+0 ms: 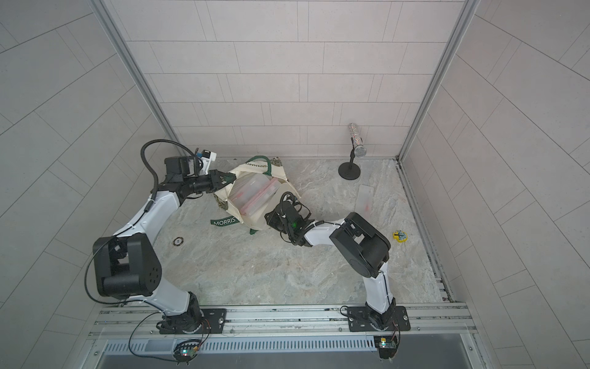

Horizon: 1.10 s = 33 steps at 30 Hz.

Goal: Take out the pencil case from the canvas bag
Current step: Pick up the pencil case from the canvas bag.

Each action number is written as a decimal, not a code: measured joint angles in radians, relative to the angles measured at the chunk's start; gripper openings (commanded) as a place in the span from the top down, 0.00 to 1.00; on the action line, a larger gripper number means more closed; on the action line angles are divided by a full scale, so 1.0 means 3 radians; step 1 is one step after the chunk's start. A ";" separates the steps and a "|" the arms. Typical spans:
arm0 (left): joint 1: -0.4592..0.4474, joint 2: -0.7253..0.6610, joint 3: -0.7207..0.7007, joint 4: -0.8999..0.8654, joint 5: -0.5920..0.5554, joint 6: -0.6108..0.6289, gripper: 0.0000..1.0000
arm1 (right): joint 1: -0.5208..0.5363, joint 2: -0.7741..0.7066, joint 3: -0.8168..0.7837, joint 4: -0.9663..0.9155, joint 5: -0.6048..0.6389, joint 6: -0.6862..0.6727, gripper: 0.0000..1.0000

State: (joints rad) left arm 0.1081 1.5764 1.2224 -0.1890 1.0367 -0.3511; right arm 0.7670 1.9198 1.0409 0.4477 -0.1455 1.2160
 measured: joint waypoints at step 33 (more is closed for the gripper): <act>0.0000 0.0000 0.0000 0.0019 -0.0011 -0.0064 1.00 | 0.0106 -0.0875 -0.0005 -0.1530 -0.0188 -0.1395 1.00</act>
State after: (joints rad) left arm 0.1081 1.5764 1.2224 -0.1833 1.0332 -0.3702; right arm 0.7986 1.6573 1.0393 -0.0113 -0.2020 0.7975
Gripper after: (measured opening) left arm 0.092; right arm 0.220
